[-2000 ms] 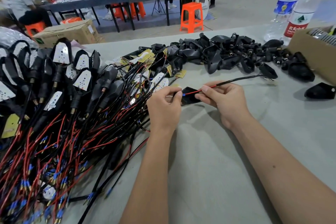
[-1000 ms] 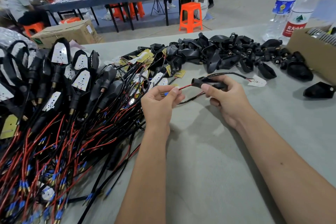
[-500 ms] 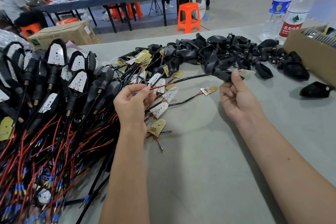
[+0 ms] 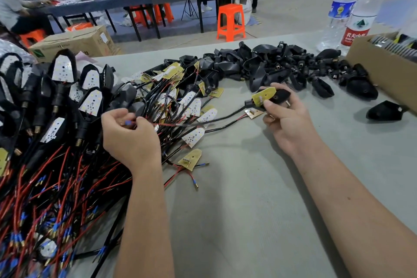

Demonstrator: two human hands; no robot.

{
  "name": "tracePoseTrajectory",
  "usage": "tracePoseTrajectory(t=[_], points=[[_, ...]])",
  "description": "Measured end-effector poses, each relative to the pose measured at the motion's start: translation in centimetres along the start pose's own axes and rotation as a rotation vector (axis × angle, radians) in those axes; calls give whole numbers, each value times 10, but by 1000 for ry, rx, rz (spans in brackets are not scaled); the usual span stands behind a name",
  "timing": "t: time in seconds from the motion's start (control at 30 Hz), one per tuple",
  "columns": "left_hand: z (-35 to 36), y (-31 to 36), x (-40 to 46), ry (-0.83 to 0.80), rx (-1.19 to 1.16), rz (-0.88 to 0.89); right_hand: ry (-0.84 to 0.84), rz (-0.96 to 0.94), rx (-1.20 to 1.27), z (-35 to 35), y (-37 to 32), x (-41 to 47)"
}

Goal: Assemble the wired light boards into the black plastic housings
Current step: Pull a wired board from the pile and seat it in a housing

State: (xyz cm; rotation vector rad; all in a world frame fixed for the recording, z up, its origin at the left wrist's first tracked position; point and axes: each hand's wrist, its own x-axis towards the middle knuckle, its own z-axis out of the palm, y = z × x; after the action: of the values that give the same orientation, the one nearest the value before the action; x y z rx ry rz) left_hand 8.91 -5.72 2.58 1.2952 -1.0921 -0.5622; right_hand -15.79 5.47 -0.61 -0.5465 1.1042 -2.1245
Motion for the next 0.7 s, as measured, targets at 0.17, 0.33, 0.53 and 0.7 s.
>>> tracePoseTrajectory(t=[0.17, 0.33, 0.53, 0.7], points=[[9, 9, -22, 23, 363, 440, -131, -23, -185, 3, 0, -6], [34, 6, -45, -762, 156, 466, -129, 6, -316, 6, 1, -6], [45, -3, -59, -989, 142, 402, -228, 18, -338, 8, 3, -9], [42, -5, -57, -984, 178, 331, -228, -89, -538, 12, 5, -13]])
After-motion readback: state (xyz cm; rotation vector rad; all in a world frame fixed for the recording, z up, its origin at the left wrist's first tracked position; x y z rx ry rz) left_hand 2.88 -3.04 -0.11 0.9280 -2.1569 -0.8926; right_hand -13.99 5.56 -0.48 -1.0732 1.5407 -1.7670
